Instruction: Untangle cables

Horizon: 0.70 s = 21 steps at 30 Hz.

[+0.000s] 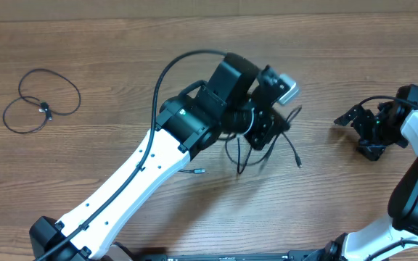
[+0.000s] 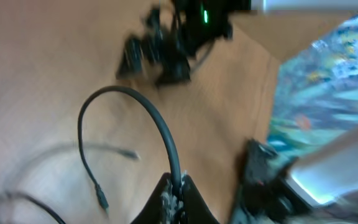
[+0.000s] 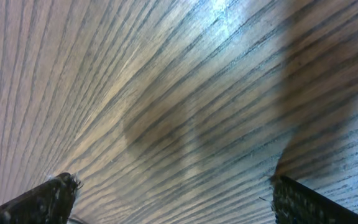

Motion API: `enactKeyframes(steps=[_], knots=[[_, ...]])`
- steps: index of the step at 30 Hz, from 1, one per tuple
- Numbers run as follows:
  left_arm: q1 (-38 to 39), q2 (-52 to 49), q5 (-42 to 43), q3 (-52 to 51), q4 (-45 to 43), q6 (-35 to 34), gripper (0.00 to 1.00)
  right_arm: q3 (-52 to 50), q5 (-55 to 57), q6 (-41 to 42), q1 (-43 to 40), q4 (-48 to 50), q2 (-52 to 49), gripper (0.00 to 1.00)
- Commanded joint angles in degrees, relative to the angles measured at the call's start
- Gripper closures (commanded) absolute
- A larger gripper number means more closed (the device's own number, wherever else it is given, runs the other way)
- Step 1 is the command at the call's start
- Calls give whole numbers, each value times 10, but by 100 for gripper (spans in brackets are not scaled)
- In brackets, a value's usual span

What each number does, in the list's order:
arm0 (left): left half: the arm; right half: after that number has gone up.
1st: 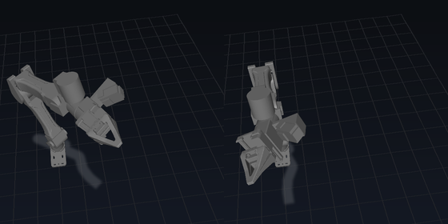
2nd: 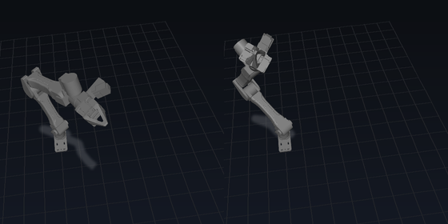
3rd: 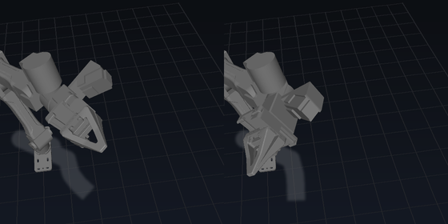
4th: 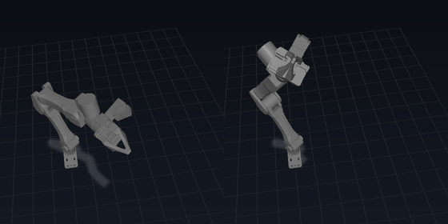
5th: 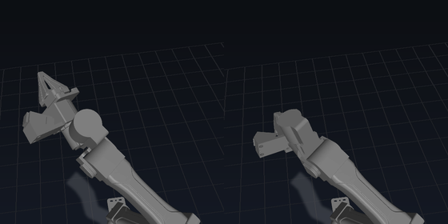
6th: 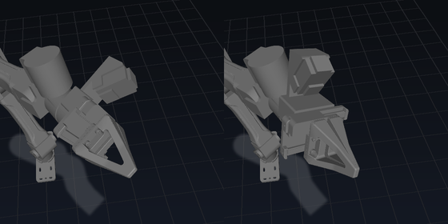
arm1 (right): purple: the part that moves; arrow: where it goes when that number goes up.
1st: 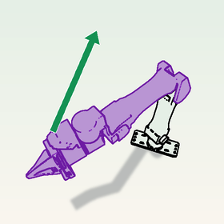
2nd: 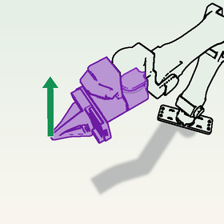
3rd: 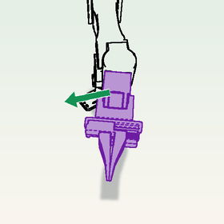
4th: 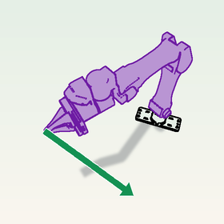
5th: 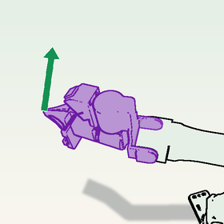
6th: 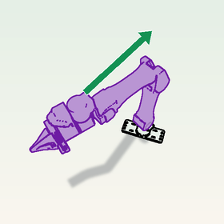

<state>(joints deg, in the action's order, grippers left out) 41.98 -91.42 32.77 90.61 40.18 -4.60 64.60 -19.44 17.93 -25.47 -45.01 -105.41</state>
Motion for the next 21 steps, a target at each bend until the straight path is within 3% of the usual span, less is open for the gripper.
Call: enactKeyframes(steps=[1, 11, 21], knots=[[2, -2, -33, 2, -43, 55, 96, 14, 4, -2, -1, 2, -1, 0], [46, -86, -10, 2, -136, 62, 96, 14, 4, -2, -1, 2, -1, 0], [79, -188, 63, 2, -70, 30, 96, 14, 4, -2, -1, 2, -1, 0]])
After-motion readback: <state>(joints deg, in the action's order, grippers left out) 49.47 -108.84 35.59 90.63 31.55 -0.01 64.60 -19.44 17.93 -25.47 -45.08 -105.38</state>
